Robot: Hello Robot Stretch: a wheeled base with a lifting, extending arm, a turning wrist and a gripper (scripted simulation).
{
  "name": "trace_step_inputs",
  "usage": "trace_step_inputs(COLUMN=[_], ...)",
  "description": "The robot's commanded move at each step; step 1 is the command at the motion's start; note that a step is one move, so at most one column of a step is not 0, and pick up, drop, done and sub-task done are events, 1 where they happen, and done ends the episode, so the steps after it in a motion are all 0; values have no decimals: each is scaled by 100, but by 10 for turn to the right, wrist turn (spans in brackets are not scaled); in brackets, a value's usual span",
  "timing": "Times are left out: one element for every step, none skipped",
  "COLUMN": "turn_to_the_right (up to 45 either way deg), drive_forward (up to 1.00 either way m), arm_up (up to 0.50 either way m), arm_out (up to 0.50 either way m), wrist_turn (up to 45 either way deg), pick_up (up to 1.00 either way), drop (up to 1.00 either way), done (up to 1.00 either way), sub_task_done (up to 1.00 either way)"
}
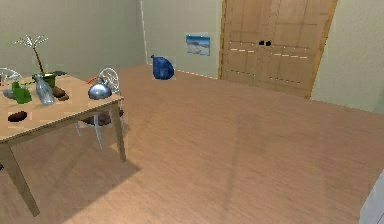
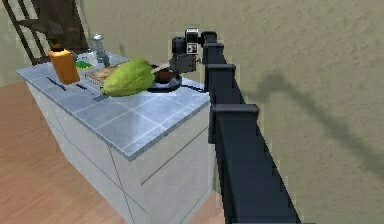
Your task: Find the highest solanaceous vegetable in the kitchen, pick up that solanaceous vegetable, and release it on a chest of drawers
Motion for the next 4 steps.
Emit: trace_step_inputs(turn_to_the_right=[0,0,0,0], drive_forward=[0,0,0,0], arm_up=[0,0,0,0], arm_out=[0,0,0,-46], wrist_turn=[-450,-450,-150,0], pick_up=[0,0,0,0], drop=[0,0,0,0], done=[0,0,0,0], sub_task_done=[0,0,0,0])
